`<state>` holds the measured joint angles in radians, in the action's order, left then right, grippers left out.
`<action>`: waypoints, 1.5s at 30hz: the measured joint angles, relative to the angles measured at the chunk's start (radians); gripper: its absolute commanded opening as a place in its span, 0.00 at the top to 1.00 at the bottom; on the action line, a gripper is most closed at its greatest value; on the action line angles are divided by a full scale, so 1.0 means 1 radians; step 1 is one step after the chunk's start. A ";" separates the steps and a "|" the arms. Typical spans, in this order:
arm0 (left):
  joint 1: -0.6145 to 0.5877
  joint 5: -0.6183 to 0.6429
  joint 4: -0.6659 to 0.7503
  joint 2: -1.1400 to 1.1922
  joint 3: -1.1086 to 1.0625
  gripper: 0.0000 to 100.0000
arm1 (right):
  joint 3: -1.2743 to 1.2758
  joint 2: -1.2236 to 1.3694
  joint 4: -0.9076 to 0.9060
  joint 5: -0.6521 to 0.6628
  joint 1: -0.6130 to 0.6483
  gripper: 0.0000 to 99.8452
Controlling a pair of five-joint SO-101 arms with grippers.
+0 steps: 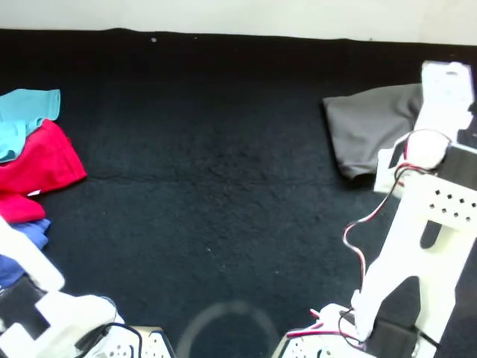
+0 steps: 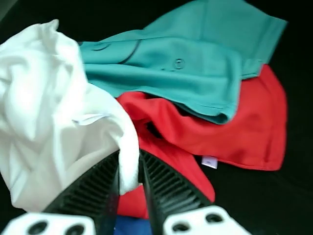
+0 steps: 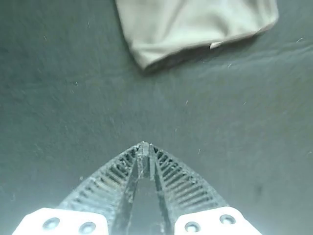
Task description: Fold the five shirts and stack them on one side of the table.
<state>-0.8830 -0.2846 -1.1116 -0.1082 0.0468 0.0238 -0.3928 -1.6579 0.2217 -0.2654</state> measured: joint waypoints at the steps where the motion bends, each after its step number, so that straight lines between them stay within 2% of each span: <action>1: 0.043 0.000 -0.025 -0.031 0.000 0.99 | 0.066 -0.015 0.038 0.000 -0.008 0.99; 6: 0.307 0.000 -0.114 -0.204 0.000 0.99 | 0.331 -0.080 0.187 0.000 -0.044 0.99; 14: 0.830 0.000 -0.121 -0.462 0.000 0.99 | 0.563 -0.150 0.287 0.000 -0.052 0.99; 18: 1.082 0.000 -0.058 -0.512 0.000 0.99 | 0.601 -0.157 0.311 0.000 -0.052 0.99; 22: 1.223 0.009 -0.008 -0.516 0.034 0.99 | 0.603 -0.157 0.311 0.000 -0.052 0.99; 29: 1.321 0.170 0.008 -0.517 0.199 0.99 | 0.603 -0.157 0.351 0.000 -0.052 0.98; 33: 1.324 0.183 -0.086 -0.528 0.219 0.99 | 0.603 -0.157 0.353 0.000 -0.048 0.93; 36: 1.249 0.183 -0.201 -0.528 0.186 0.99 | 0.603 -0.157 0.353 0.000 0.005 0.84; 40: 1.076 0.183 -0.279 -0.528 0.084 0.99 | 0.603 -0.157 0.353 0.000 0.129 0.83; 45: 0.838 0.176 -0.287 -0.528 -0.104 0.99 | 0.603 -0.141 0.361 0.005 0.376 0.83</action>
<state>-0.0453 -0.1082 -1.3986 -0.6360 -0.0575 0.6268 -0.5340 -1.2973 0.2263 0.1105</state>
